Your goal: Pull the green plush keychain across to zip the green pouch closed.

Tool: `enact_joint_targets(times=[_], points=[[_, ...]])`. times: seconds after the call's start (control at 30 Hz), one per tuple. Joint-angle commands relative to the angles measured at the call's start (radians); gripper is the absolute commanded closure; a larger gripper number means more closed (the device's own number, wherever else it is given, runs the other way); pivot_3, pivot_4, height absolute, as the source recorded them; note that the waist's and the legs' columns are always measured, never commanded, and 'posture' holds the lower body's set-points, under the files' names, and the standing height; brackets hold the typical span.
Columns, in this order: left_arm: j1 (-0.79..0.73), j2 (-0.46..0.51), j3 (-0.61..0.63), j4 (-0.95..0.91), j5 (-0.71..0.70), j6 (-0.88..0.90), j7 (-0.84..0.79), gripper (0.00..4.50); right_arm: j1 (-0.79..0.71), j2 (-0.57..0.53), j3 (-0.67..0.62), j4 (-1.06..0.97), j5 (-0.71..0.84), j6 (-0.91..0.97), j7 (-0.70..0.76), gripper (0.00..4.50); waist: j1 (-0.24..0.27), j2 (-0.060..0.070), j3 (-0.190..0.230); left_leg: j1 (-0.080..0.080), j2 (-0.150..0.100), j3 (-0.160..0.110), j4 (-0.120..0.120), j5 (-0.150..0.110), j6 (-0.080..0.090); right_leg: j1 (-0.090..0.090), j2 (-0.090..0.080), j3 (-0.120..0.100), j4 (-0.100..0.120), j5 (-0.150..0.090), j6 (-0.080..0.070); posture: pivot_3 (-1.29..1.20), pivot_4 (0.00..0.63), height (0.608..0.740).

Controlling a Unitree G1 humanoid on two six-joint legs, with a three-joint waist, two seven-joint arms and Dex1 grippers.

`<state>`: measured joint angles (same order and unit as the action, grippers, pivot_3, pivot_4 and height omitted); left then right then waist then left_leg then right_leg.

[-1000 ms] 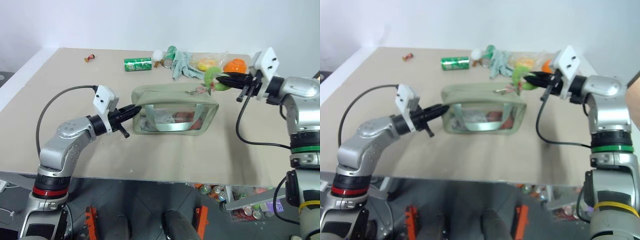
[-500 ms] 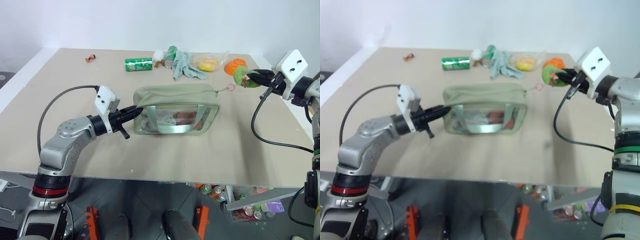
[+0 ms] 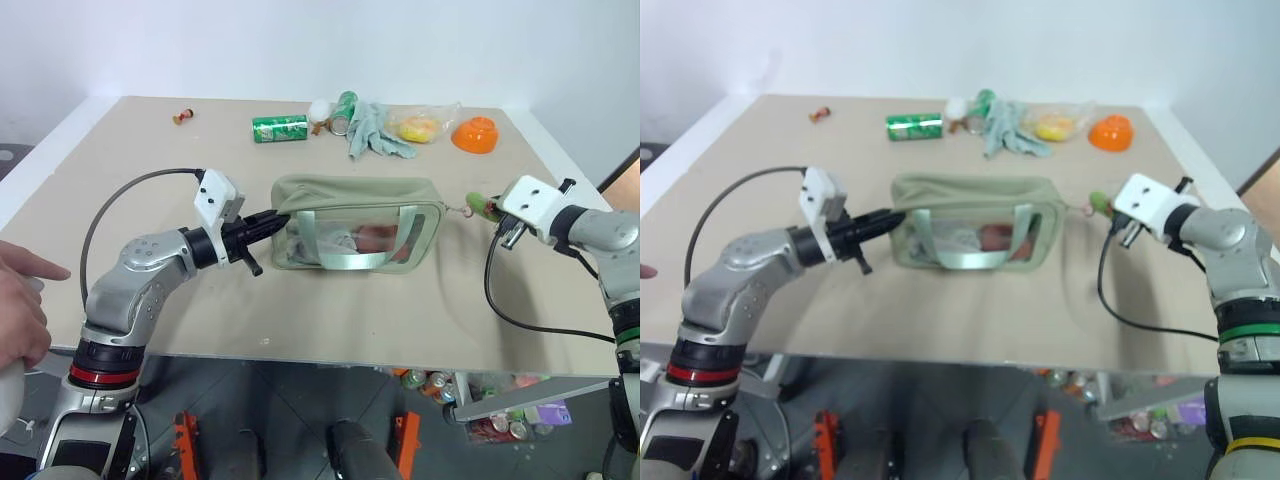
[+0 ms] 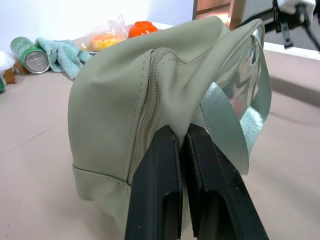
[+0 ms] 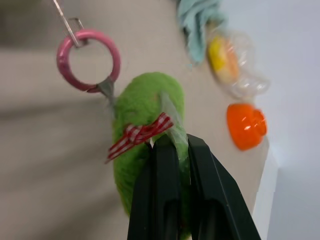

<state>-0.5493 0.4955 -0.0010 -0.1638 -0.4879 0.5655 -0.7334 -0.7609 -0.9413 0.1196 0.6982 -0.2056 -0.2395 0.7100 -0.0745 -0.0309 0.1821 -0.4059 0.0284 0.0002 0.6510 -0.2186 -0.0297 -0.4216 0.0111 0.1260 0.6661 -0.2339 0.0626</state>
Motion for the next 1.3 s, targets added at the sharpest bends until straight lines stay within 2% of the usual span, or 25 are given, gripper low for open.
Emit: enact_joint_targets(times=[0.03, 0.6, 0.7, 0.83, 0.87, 0.9, 0.97, 1.0, 1.27, 1.3], points=[[0.003, 0.026, 0.024, 0.026, 0.024, 0.004, 0.012, 4.50, -0.007, -0.006, 0.022, 0.045, -0.076, 0.012, -0.055, 4.42, -0.001, 0.000, 0.000, 0.000, 0.000, 0.000, 0.000, 0.000, 0.001, 0.000, 0.000, 0.000, 0.000, 0.000, 0.000, 0.00, 0.150, 0.740], [-0.026, -0.010, 0.001, 0.046, 0.038, -0.014, 0.024, 4.50, 0.032, 0.135, 0.132, 0.080, -0.188, -0.014, -0.146, 4.42, -0.003, 0.000, 0.000, 0.003, 0.000, -0.001, 0.001, 0.001, 0.001, 0.004, 0.000, 0.000, 0.000, 0.001, 0.001, 0.00, 0.150, 0.740], [-0.032, -0.010, -0.008, 0.056, 0.050, -0.028, 0.015, 4.50, 0.031, 0.150, 0.099, 0.054, -0.153, -0.013, -0.149, 4.42, -0.004, 0.000, 0.000, 0.003, 0.000, -0.001, 0.001, 0.001, 0.001, 0.004, 0.000, 0.000, 0.000, 0.001, 0.001, 0.00, 0.150, 0.740], [-0.049, -0.010, -0.012, 0.088, 0.069, -0.057, 0.004, 4.50, 0.021, 0.168, -0.025, -0.066, 0.036, 0.057, -0.053, 4.42, -0.004, 0.000, 0.000, 0.003, 0.000, -0.001, 0.002, 0.001, 0.001, 0.004, 0.000, 0.000, 0.000, 0.002, 0.001, 0.00, 0.150, 0.740], [-0.058, -0.012, -0.007, 0.100, 0.063, -0.063, -0.007, 4.50, 0.021, 0.162, -0.059, -0.113, 0.079, 0.099, -0.033, 3.95, -0.004, 0.000, 0.000, 0.003, 0.000, -0.001, 0.002, 0.001, 0.001, 0.004, 0.000, 0.000, 0.000, 0.002, 0.001, 0.00, 0.150, 0.740], [-0.066, -0.013, -0.003, 0.111, 0.064, -0.073, -0.013, 3.91, 0.025, 0.154, -0.084, -0.160, 0.117, 0.140, -0.003, 3.74, -0.003, 0.000, 0.000, 0.003, 0.000, -0.001, 0.001, 0.001, 0.001, 0.004, 0.000, 0.000, 0.000, 0.002, 0.001, 0.00, 0.150, 0.740], [-0.075, -0.009, -0.006, 0.125, 0.066, -0.087, -0.032, 3.48, 0.042, 0.147, -0.124, -0.246, 0.178, 0.222, 0.032, 3.16, -0.003, 0.000, 0.000, 0.002, 0.000, -0.002, 0.001, 0.001, 0.001, 0.004, 0.000, -0.001, 0.000, 0.002, 0.001, 0.00, 0.150, 0.740], [-0.081, -0.007, -0.008, 0.133, 0.067, -0.094, -0.045, 3.03, 0.062, 0.146, -0.151, -0.305, 0.221, 0.278, 0.055, 2.72, -0.003, 0.000, 0.000, 0.002, 0.000, -0.002, 0.001, 0.001, 0.001, 0.004, 0.000, -0.001, 0.000, 0.002, 0.002, 0.00, 0.150, 0.740], [-0.113, 0.008, 0.015, 0.182, 0.086, -0.150, -0.083, 0.43, 0.290, 0.133, -0.333, -0.692, 0.487, 0.601, 0.131, 0.07, 0.004, 0.000, 0.000, -0.002, 0.000, -0.008, 0.000, 0.000, 0.001, 0.003, 0.000, -0.007, -0.001, 0.000, 0.001, 0.00, 0.150, 0.740], [-0.113, 0.012, 0.023, 0.184, 0.086, -0.155, -0.084, 0.12, 0.318, 0.128, -0.353, -0.722, 0.511, 0.627, 0.139, 0.00, 0.004, 0.000, 0.000, -0.002, 0.000, -0.008, 0.000, 0.000, 0.001, 0.003, 0.000, -0.007, -0.001, 0.000, 0.001, 0.00, 0.150, 0.740]])
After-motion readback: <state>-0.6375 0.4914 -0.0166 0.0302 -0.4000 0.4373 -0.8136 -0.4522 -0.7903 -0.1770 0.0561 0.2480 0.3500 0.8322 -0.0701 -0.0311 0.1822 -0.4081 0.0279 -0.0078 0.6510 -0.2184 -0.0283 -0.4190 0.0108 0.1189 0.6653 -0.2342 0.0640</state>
